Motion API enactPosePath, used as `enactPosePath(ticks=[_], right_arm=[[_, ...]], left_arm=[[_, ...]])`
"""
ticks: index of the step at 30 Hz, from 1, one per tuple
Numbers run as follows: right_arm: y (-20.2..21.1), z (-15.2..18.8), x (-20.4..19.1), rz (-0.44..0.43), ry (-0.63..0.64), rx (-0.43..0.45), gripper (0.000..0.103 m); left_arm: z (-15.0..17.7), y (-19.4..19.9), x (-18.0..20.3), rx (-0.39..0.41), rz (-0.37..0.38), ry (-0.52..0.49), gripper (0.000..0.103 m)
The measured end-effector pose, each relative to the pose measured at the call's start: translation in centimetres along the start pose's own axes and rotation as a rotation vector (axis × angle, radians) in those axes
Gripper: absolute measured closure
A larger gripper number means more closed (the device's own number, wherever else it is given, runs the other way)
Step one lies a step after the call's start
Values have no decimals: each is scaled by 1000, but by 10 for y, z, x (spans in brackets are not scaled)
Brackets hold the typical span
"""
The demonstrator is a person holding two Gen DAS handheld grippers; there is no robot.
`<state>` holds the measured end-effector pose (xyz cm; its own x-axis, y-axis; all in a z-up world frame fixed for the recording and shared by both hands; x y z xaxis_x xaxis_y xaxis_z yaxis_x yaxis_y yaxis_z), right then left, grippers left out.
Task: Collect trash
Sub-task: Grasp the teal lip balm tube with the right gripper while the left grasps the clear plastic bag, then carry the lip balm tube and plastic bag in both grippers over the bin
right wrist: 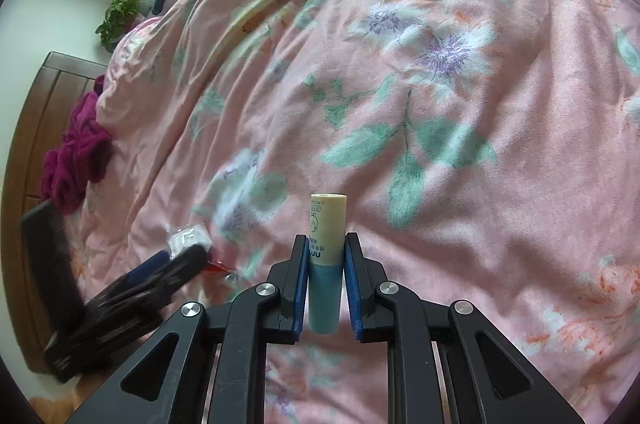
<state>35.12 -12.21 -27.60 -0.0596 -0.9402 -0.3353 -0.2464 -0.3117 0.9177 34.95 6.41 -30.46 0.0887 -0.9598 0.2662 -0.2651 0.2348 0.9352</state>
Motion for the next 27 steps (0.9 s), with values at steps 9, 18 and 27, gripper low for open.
enactPosePath(ticks=[9, 18, 27], right_arm=[[6, 11, 0, -15, 21, -8, 86], [21, 45, -38, -33, 154, -28, 86], [25, 134, -131, -37, 472, -112, 86]], left_arm=[[11, -4, -12, -3, 84, 94, 57], [62, 57, -28, 75, 104, 203, 57], [163, 113, -88, 105, -31, 354, 57]])
Point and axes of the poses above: each gripper's, at about its wrist camera, not at the fingertips, and y roughly against the way its jaws point, x to its right, z to its underside, the point moved 9 cm from there along -y, roughly the way its jaws point, and after that the axes turned 9 degrees about z, right-handed, at the moved point
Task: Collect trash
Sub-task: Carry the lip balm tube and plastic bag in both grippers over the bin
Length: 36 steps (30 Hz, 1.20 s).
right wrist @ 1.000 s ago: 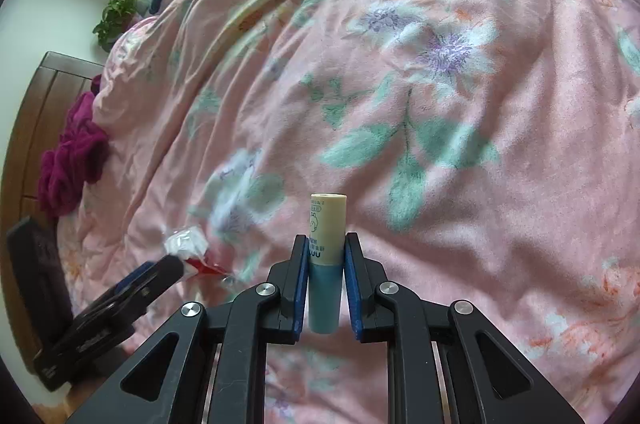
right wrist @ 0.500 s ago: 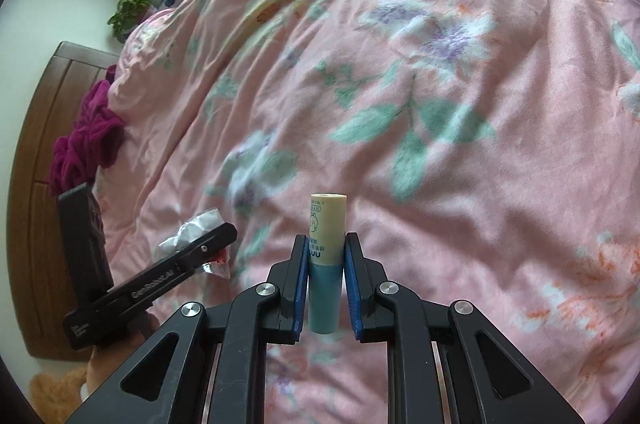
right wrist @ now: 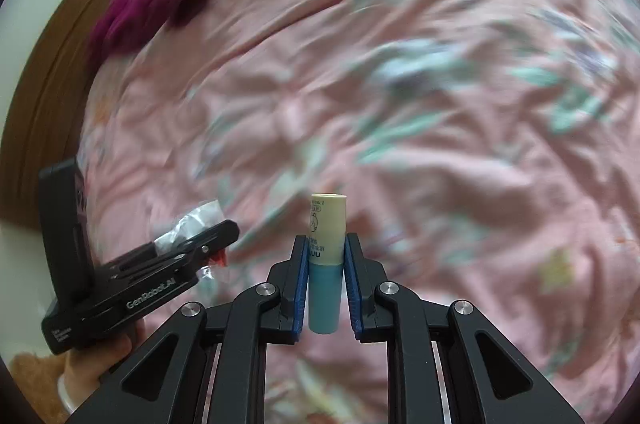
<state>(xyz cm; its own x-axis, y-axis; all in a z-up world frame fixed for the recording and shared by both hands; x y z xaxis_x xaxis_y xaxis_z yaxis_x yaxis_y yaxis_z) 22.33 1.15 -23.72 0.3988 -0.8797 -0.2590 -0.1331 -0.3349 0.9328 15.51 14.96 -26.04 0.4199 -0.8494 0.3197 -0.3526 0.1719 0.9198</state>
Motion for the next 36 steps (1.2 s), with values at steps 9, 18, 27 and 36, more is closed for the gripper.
enactPosePath(ticks=[9, 18, 27, 36], right_arm=[[-22, 61, -131, -29, 317, -93, 86], [-29, 134, -254, -69, 620, -164, 86], [-45, 244, -362, -180, 903, -297, 86], [-67, 334, -417, -213, 1110, -417, 86]], left_arm=[[76, 72, -106, 85, -86, 200, 57], [173, 138, -210, 156, -176, 408, 57], [322, 182, -318, 199, -287, 747, 57], [454, 152, -397, 175, -281, 1081, 57]])
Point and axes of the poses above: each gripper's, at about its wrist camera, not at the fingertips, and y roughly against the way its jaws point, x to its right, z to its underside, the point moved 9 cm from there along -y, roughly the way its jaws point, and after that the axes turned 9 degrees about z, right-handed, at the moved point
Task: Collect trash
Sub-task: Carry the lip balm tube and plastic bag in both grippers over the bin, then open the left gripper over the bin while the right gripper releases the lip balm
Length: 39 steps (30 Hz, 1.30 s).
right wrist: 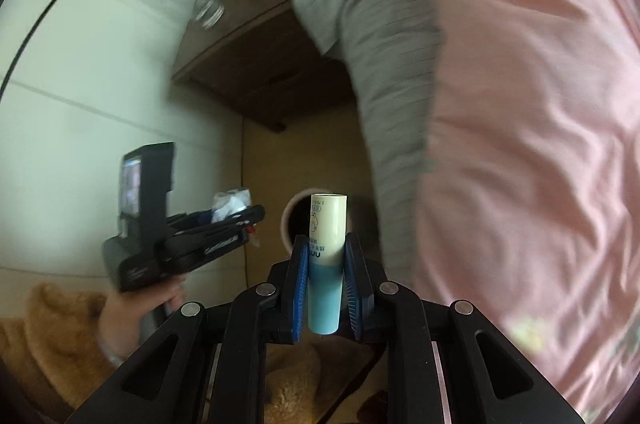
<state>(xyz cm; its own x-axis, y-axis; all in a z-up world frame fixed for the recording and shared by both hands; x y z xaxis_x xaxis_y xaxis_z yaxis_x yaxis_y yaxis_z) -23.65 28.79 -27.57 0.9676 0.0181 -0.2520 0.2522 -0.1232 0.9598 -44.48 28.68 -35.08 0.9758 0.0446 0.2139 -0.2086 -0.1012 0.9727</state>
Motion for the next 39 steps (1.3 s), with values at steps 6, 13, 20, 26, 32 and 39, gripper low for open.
enactPosePath(ticks=[6, 13, 20, 26, 32, 39], right_arm=[[-34, -8, -27, -15, 72, -62, 86], [-65, -13, -34, -13, 93, -120, 86], [-72, -12, -40, -21, 113, -140, 86], [-79, -14, -43, -31, 129, -143, 86], [-97, -12, -58, -60, 173, -161, 86], [-160, -10, -102, -52, 287, -225, 86]], left_arm=[[6, -67, -51, -65, -11, 110, 57], [8, -122, -69, -113, -21, 127, 55], [23, -130, -92, -157, -120, 99, 0], [23, -117, -99, -108, -90, 122, 0], [22, -69, -105, -6, -142, 106, 0], [21, -4, -138, 102, -289, 152, 0]])
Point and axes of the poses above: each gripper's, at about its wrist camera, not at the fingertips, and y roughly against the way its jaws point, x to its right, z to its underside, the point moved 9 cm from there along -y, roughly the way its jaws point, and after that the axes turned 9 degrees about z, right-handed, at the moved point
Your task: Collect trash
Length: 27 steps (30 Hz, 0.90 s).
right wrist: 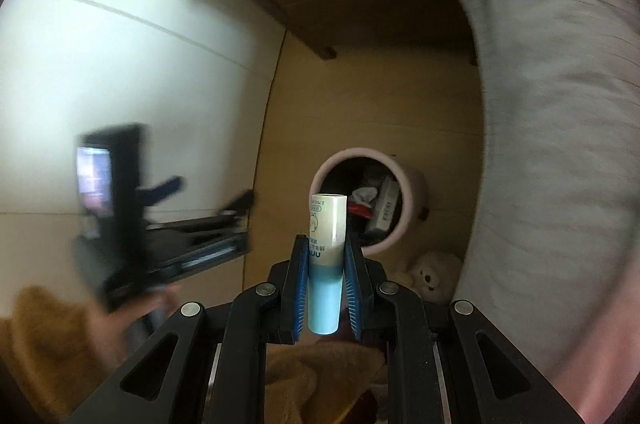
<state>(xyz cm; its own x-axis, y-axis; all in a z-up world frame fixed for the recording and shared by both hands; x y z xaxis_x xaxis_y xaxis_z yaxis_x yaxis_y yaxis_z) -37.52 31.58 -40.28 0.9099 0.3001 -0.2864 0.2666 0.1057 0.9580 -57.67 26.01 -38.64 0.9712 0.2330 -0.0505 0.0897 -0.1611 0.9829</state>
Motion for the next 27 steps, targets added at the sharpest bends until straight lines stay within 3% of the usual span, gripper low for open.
enactPosePath(ticks=[8, 10, 12, 14, 17, 25, 27], right_arm=[[-70, -15, -29, 46, 76, -65, 86], [-80, -18, -36, 51, 92, -53, 72], [-85, -19, -39, 52, 97, -44, 32], [-89, -22, -38, 89, 99, -28, 26], [-88, -25, -38, 107, 103, -8, 20], [-68, -23, -31, 154, 130, 21, 18], [-58, -20, -29, 165, 130, 25, 13]], left_arm=[[-11, 23, -30, 53, -26, 30, 0], [-7, 21, -33, 45, -29, 32, 0], [-2, 16, -37, 28, -30, 40, 0], [2, 13, -42, 23, -35, 51, 0], [6, 11, -48, 22, -32, 72, 0], [5, 15, -53, 63, 2, 110, 0], [5, 17, -50, 66, 9, 105, 0]])
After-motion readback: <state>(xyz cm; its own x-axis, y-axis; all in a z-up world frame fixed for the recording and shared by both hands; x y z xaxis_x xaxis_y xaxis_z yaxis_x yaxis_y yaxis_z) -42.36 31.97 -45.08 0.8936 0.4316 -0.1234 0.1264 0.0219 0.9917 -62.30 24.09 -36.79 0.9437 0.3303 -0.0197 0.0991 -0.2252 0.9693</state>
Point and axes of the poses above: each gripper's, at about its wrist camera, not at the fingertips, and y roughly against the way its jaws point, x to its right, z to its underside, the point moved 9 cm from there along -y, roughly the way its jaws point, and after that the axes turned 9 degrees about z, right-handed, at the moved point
